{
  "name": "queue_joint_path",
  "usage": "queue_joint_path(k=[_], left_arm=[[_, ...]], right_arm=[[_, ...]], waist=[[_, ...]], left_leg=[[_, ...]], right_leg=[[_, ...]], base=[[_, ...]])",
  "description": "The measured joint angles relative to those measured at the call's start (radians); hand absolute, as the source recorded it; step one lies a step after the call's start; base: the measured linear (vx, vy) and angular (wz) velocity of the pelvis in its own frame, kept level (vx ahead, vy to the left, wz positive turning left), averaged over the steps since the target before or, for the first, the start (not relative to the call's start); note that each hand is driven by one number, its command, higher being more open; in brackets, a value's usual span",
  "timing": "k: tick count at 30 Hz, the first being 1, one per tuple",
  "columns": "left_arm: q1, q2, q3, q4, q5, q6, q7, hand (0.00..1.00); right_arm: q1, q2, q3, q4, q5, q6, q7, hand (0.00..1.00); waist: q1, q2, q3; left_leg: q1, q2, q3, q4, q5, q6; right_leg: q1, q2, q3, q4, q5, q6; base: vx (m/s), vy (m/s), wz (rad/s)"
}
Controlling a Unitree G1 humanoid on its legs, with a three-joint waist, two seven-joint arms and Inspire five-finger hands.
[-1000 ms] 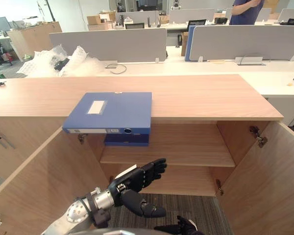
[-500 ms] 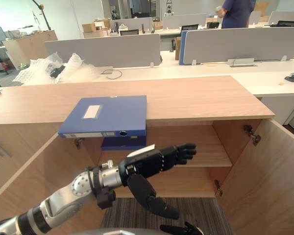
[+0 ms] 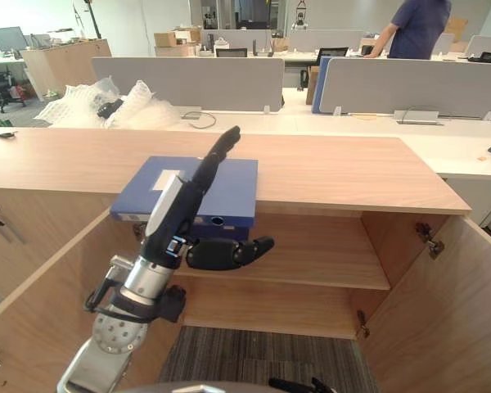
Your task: Walk over to the cabinet, pick up the folder, carry it to the office cabinet, place the folder inside the office cabinet, then close the office cabinet door
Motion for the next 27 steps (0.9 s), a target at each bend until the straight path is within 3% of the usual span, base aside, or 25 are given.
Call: queue_joint_path(k=[4,11,19,27], left_arm=[[0.0,-0.026,0.019,0.0,0.154,-0.021,0.052,1.0],[-0.01,-0.002,0.116,0.0,0.296,-0.022,0.151,1.0],[-0.072,0.099,0.118,0.005,0.378,-0.025,0.17,1.0],[-0.09,0.126,0.161,0.063,0.378,-0.043,0.166,1.0]], right_arm=[[0.001,-0.003,0.078,-0.018,0.0,-0.005,-0.009,1.0],[0.004,-0.006,0.101,-0.012,0.0,-0.009,-0.021,1.0],[0.006,-0.006,0.057,0.0,-0.001,-0.007,-0.022,1.0],[0.01,-0.015,0.049,-0.002,0.0,-0.008,-0.02,1.0]], waist=[[0.0,-0.001,-0.002],[0.0,-0.002,-0.008],[0.0,0.011,-0.035],[-0.001,0.025,-0.045]], left_leg=[[-0.011,0.003,0.003,0.027,-0.015,-0.001],[-0.011,0.007,0.01,0.036,-0.025,-0.004],[-0.008,0.007,0.013,0.035,-0.026,-0.004],[-0.005,0.009,0.021,0.03,-0.027,-0.006]], right_leg=[[0.001,0.001,0.002,0.0,0.0,0.0],[0.001,0.003,0.009,-0.002,0.0,0.0],[0.001,0.002,0.012,-0.001,0.0,0.0],[-0.002,0.004,0.02,-0.003,0.0,0.0]], base=[[0.0,-0.001,-0.01],[0.0,-0.002,-0.03],[0.0,0.0,0.0],[-0.01,0.002,-0.02]])
